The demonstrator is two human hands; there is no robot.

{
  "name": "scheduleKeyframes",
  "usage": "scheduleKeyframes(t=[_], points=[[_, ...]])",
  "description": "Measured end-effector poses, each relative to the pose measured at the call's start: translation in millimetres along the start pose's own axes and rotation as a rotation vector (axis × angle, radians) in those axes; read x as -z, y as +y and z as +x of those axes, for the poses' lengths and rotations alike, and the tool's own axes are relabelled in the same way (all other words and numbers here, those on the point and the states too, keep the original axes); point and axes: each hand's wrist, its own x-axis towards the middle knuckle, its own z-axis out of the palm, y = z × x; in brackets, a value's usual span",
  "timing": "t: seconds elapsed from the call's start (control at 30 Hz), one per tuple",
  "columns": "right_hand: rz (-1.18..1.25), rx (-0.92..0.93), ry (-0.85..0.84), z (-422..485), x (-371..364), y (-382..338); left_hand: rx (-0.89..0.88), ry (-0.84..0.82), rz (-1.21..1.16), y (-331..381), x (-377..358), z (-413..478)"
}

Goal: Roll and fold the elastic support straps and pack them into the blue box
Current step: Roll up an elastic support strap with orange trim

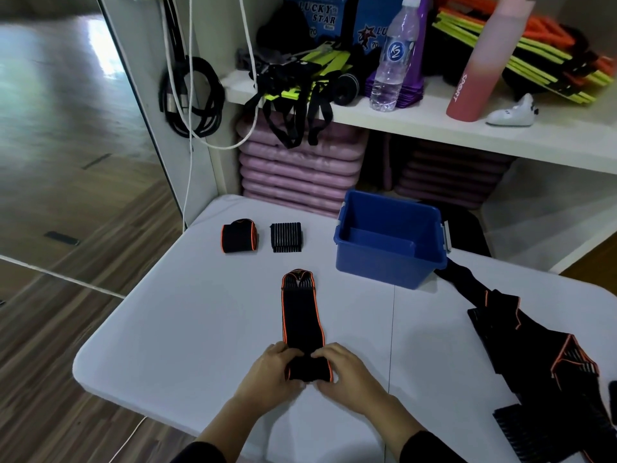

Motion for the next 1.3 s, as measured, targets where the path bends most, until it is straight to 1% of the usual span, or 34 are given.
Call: scheduleKeyframes(t=[0.13, 0.27, 0.33, 0.47, 0.6, 0.67, 0.73, 0.8, 0.87, 0.93, 1.0, 1.03, 1.13, 1.23, 1.3], points=[[0.071, -0.135, 0.009, 8.2, 2.7, 0.9, 0.177, -0.066, -0.144, 5.5, 8.4, 8.2], [0.139, -0.196, 0.071, 18.6, 3.0, -1.8, 0.331, 0.043, -0.122, 8.9, -0.4, 13.9], [0.170, -0.195, 0.097, 23.3, 3.0, -2.7, 0.370, 0.097, -0.158, 14.0, -3.6, 15.4], [0.232, -0.130, 0.149, 27.5, 4.6, -3.6, 0.365, 0.199, -0.224, 19.9, -4.0, 16.6], [0.244, -0.052, 0.124, 30.6, 8.9, 1.0, 0.358, 0.272, -0.247, 19.4, -4.7, 18.8], [0.238, -0.045, 0.103, 33.7, 9.0, 2.2, 0.302, 0.318, -0.198, 17.2, -6.3, 20.1], [0.188, -0.038, 0.036, 36.3, 10.0, 2.4, 0.212, 0.340, -0.080, 11.8, -7.9, 21.9], [0.092, -0.010, -0.071, 38.5, 12.6, 4.1, 0.114, 0.319, -0.011, 4.8, -6.7, 22.5], [-0.038, 0.034, -0.135, 41.2, 16.7, 4.8, 0.054, 0.241, -0.008, 0.2, -1.7, 21.8], [-0.121, 0.073, -0.142, 44.3, 18.6, 4.2, 0.026, 0.127, -0.001, -2.6, 5.0, 19.4], [-0.113, 0.075, -0.134, 46.9, 19.5, 2.1, 0.015, 0.045, 0.027, -6.2, 8.2, 18.4], [-0.085, 0.057, -0.129, 47.7, 20.3, 0.9, 0.020, 0.031, 0.028, -7.4, 8.9, 18.4], [0.039, -0.025, -0.119, 50.2, 25.0, -2.3, 0.093, 0.077, -0.091, -11.4, 11.7, 19.9], [0.121, -0.124, -0.141, 52.0, 24.9, -3.8, 0.274, 0.080, -0.310, -11.2, 18.3, 21.0], [0.134, -0.179, -0.110, 53.0, 18.4, -4.9, 0.374, 0.064, -0.431, -7.4, 18.6, 21.8]])
